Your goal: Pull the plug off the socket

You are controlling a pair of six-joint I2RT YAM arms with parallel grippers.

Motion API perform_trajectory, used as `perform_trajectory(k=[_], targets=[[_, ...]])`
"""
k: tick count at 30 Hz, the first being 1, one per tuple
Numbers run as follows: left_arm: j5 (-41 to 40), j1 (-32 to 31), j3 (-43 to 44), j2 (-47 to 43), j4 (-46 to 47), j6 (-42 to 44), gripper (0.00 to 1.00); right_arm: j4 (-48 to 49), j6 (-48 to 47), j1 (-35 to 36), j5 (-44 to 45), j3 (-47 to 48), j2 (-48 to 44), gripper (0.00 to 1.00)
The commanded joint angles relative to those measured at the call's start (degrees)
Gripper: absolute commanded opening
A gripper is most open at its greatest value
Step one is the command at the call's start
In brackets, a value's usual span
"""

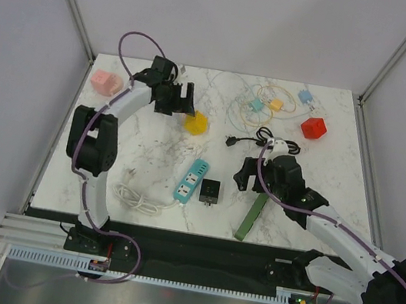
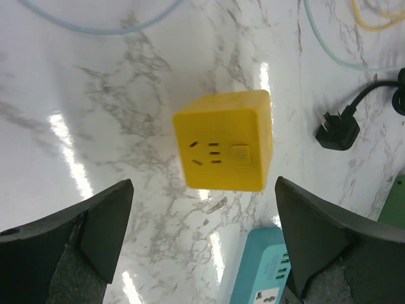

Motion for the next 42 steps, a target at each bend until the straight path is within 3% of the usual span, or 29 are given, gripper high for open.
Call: perform_trajectory(k=[1,4,10,15,20,28,36,42], targets=[[-8.17,6.27,0.44,-9.12,-0.29,1.92,1.0,3.47,-0.97,-0.23,-2.4,0.28,0.9,0.98],[-15.45,14.07,3.85,-9.92,-1.95,-1.94,1.0,4.43,-0.97,-0.23,-2.75,-0.69,0.99,0.98],[-27.51,21.82,16.4,-3.52,-12.39,-13.63,1.0,6.28,-0.71,-0.23,-4.33,-1.3,2.65,0.98],[-31.99,24.47,23.37,2.38,-17.51,-26.9,1.0,7.86,-0.7,-0.31,-5.57,-1.74,3.98,0.98],[-36.74,24.56,23.56,5.02,-18.31,-39.27,1.0,8.48,-0.71,-0.23,-5.48,-2.1,4.94,0.98],[-34.99,25.44,34.01,12.58,-16.99,-41.85,1.0,9.88,-0.53,-0.4,-7.41,-2.18,7.22,0.98],[-30.16,28.25,32.96,15.74,-17.52,-49.76,1.0,10.15,-0.53,-0.4,-8.03,-1.92,8.46,0.98],[-30.77,28.43,36.99,18.73,-17.08,-49.51,1.0,10.15,-0.71,-0.4,-8.56,-1.57,9.07,0.98]])
